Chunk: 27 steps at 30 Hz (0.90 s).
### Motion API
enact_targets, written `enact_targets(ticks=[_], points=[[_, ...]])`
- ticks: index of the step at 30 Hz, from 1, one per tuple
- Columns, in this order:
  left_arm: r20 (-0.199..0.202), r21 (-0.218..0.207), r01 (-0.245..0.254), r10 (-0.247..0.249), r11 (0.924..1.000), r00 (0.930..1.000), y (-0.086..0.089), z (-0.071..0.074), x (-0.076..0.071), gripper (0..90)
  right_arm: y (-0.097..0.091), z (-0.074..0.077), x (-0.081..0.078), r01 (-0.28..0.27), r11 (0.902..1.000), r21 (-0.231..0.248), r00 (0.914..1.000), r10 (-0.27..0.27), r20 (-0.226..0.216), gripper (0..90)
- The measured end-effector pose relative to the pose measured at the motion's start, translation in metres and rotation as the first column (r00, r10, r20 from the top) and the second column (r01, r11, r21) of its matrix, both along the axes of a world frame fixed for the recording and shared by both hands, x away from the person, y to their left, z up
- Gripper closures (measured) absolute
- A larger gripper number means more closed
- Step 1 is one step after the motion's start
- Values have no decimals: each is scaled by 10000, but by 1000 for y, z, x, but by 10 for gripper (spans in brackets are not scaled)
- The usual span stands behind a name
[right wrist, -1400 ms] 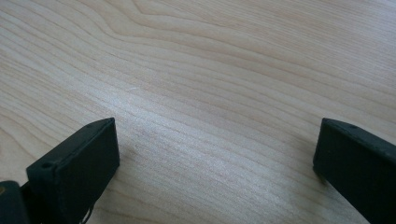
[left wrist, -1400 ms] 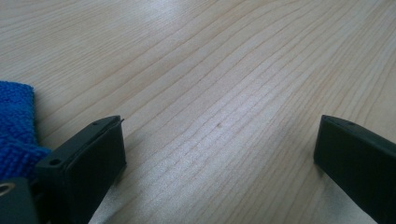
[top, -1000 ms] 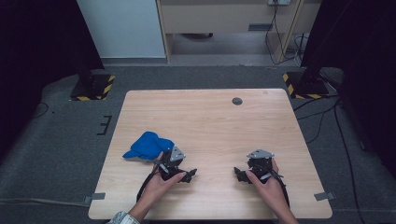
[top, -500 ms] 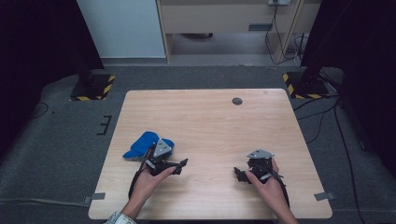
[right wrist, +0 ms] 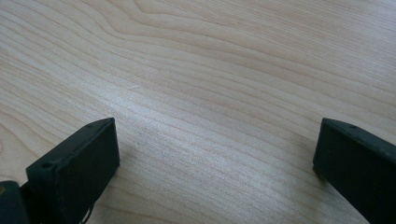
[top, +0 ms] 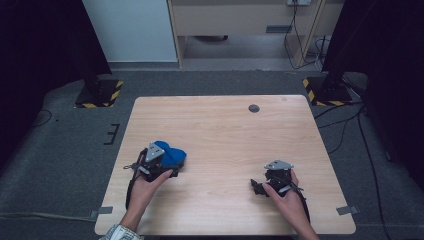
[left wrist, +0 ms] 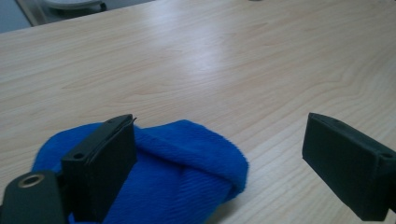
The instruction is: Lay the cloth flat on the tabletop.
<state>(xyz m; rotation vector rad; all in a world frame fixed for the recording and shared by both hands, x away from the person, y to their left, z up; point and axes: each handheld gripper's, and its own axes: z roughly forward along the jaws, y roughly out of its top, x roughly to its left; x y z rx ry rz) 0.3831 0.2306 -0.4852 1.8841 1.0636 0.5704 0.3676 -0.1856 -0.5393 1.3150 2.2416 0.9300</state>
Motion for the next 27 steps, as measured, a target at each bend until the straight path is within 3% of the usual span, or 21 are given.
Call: enact_targets(ticks=[5, 9, 11, 15, 21, 27], points=[[83, 166, -561, 560, 9983, 9984, 17, 0, 3, 94, 0, 0, 0, 0, 10000, -2, 10000, 0, 1, 7], [39, 57, -892, 892, 9960, 9960, 26, -2, 6, 93, 0, 0, 0, 1, 10000, 0, 10000, -1, 0, 7], [-66, 235, -1141, 1143, 9932, 9934, 35, -4, 8, 92, 0, 0, 0, 2, 10000, 0, 10000, -2, -1, 7], [-186, 207, -1444, 1448, 9893, 9893, 43, -7, 11, 90, 0, 0, 0, 2, 10000, 0, 10000, -2, -1, 7], [-458, 395, -1460, 1478, 9885, 9880, 45, -13, 14, 82, 0, 0, 0, -23, 10000, 1, 10000, 23, -14, 7], [-1004, 488, -1416, 1459, 9887, 9842, 46, -23, 20, 64, 0, 0, 0, -42, 10000, -6, 10000, 42, -7, 7]])
